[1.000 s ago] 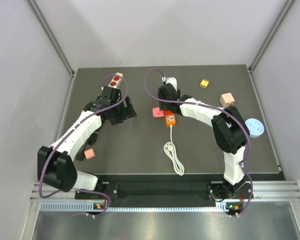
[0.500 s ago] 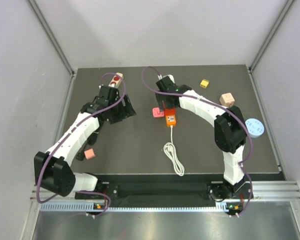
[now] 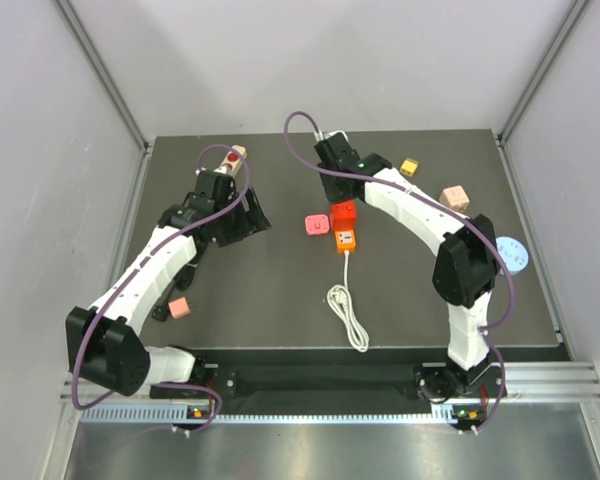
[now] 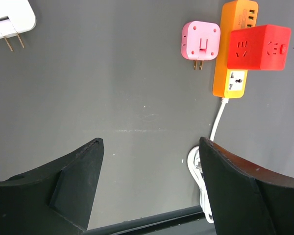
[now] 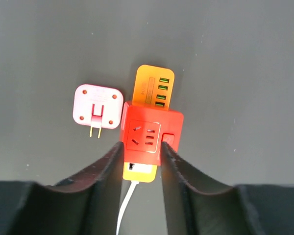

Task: Insert the plug
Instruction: Insert the plug into the socket, then pick up the plug from the center of the board.

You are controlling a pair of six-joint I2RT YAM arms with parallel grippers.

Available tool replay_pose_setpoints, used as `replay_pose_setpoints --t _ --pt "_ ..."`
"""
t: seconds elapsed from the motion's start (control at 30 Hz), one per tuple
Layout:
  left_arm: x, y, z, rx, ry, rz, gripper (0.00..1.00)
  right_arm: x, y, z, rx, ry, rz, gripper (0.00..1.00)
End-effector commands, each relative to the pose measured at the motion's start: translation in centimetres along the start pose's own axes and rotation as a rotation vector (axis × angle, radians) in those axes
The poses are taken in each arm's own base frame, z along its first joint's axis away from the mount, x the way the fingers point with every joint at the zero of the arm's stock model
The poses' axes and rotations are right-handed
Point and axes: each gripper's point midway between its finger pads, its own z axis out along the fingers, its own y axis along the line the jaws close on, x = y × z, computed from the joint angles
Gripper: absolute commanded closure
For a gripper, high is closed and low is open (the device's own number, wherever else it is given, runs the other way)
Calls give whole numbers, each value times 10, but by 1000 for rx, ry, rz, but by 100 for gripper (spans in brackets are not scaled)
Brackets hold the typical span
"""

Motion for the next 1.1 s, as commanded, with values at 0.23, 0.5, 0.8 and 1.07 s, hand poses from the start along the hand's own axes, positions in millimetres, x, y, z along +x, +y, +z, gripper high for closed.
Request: replay_pose_setpoints --t 0.23,0.5,0.8,1.07 --pt "-11 -6 -1 40 -46 26 17 65 11 38 -50 143 2 78" --pt "-13 -5 6 35 -41 30 17 30 3 21 -48 63 5 80" --pt "-18 -3 11 18 -49 51 17 -44 -59 -2 -24 -117 172 43" --pt "-20 -13 12 73 -43 87 17 -42 -183 61 291 -97 534 26"
